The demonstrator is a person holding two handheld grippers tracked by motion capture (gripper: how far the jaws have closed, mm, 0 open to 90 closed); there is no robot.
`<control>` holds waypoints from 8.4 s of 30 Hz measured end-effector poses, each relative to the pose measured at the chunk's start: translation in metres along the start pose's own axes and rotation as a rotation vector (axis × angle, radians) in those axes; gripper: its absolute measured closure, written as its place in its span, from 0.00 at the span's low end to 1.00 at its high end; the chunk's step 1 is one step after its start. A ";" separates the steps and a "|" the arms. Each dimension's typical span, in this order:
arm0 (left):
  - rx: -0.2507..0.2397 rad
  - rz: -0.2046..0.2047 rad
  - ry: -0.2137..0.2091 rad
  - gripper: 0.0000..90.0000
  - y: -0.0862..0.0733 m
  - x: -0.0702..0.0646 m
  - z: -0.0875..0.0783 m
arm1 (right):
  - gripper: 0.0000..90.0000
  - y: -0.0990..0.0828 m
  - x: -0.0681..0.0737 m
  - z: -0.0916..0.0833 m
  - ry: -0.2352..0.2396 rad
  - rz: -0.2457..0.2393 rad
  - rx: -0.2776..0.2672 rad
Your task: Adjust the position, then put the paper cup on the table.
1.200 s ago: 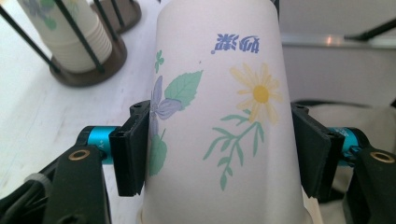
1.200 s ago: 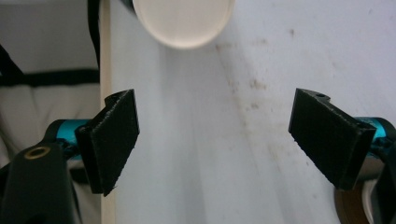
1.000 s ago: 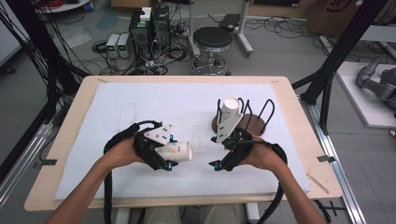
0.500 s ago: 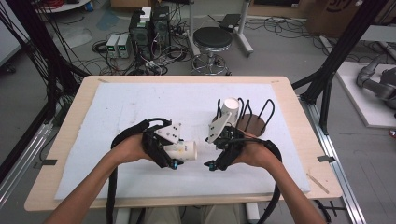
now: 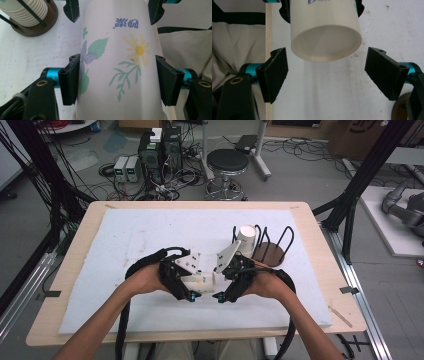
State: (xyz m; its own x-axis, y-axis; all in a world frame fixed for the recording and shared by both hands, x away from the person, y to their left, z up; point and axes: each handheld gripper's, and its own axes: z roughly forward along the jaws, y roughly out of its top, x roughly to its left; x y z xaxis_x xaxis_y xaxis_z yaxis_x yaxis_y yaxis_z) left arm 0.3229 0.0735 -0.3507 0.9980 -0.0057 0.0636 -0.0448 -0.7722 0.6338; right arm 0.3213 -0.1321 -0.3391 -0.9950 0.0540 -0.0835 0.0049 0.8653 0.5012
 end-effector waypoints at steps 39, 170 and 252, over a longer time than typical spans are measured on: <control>-0.107 -0.070 0.004 0.07 -0.009 0.008 -0.001 | 0.42 0.006 -0.001 -0.001 0.015 -0.009 -0.011; -0.408 -0.156 0.082 0.35 -0.052 0.015 -0.009 | 0.18 -0.090 0.019 0.027 -0.220 0.280 -0.572; 0.162 -0.191 0.135 0.34 -0.054 0.098 0.031 | 0.18 -0.164 0.029 0.031 -0.449 0.529 -0.481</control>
State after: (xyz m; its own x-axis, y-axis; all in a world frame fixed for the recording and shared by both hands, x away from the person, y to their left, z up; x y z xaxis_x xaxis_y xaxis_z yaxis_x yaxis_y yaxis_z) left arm 0.4243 0.0947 -0.4024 0.9721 0.2259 0.0636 0.1622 -0.8425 0.5137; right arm 0.2949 -0.2568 -0.4501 -0.7389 0.6735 -0.0180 0.3149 0.3689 0.8745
